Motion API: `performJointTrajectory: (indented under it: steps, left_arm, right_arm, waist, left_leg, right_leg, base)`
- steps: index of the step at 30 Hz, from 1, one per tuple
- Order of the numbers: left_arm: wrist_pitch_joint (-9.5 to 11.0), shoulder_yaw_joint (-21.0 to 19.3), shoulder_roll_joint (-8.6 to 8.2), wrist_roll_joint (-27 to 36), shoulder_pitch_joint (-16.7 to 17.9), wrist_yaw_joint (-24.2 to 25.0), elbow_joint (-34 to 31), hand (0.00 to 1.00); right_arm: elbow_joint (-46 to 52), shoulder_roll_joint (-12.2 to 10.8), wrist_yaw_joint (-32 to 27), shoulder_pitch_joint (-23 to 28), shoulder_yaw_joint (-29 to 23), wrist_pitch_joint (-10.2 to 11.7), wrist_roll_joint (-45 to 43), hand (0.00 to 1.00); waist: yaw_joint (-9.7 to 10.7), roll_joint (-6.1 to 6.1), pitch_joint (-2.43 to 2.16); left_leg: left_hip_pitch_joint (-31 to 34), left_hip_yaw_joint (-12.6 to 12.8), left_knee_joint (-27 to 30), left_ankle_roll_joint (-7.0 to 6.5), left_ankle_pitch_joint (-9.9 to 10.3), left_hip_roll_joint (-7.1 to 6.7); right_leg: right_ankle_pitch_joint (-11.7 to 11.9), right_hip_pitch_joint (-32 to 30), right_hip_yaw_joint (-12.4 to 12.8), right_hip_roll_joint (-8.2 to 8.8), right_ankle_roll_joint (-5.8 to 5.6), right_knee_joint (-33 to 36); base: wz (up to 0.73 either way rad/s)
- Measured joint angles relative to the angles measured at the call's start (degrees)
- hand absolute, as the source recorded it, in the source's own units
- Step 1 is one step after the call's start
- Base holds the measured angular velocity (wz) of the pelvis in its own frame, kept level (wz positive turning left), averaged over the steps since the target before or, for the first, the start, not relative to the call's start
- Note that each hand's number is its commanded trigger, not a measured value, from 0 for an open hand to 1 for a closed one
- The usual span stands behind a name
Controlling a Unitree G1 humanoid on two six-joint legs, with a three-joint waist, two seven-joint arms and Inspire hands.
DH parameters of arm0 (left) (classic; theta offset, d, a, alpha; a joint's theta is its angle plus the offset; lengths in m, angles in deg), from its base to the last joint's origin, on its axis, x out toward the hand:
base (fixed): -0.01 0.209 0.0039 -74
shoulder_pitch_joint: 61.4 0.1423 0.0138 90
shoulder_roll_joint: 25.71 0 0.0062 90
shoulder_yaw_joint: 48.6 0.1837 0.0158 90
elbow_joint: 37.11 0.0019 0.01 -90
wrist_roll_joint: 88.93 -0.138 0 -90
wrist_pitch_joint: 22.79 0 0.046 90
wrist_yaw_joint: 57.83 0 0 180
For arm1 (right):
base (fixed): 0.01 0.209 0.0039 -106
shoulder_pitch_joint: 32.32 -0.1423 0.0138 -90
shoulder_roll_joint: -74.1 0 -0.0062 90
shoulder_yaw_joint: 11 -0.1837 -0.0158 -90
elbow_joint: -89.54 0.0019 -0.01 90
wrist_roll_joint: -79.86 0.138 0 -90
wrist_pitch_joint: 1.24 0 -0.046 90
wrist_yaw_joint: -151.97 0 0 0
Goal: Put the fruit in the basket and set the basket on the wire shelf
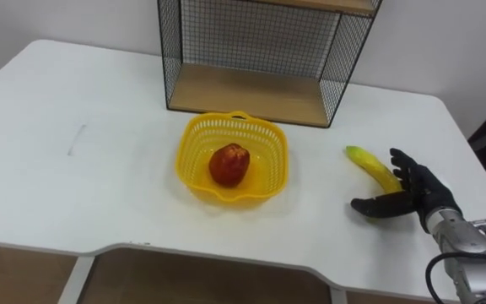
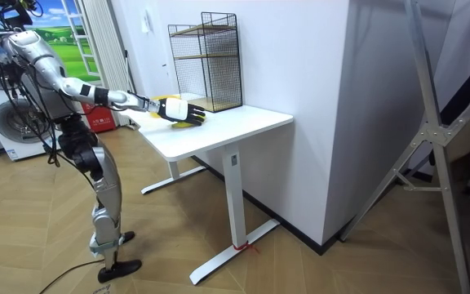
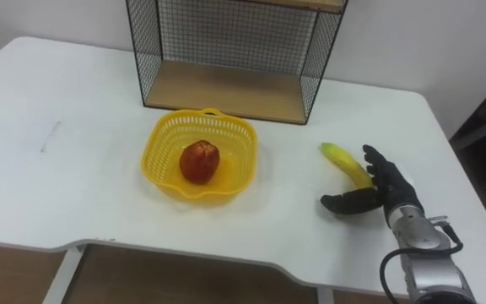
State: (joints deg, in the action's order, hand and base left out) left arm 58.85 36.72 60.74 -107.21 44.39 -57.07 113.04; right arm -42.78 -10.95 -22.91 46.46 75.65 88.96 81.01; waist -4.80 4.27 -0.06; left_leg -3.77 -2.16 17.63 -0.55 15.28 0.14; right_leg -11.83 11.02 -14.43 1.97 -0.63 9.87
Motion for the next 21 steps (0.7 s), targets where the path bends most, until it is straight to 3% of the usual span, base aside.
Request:
performJointTrajectory:
  steps: [9, 21]
  left_arm:
    - [0.0, 0.4, -0.03, 0.0, -0.2, 0.0, 0.0, 0.00]
    - [0.0, 0.5, -0.06, 0.7, -0.3, -0.1, 0.0, 0.00]
  right_arm:
    - [-1.5, -0.1, -1.2, 0.0, 2.2, 1.2, -2.7, 0.00]
    - [-1.6, -0.1, -1.1, 0.0, 2.7, 1.2, -7.9, 0.00]
  waist:
    - [0.0, 0.02, 0.02]
    - [-0.1, 0.29, 0.07]
  left_leg:
    - [-0.9, 0.0, -0.1, 0.00, 0.0, -0.02]
    - [-0.9, -0.2, 0.0, 0.00, 0.0, -0.07]
  right_leg:
    - [0.0, 0.9, -0.2, 0.00, -0.03, 0.0]
    - [0.0, 1.0, -0.1, 0.01, -0.03, -0.1]
  base:
    - [0.00]
    - [0.00]
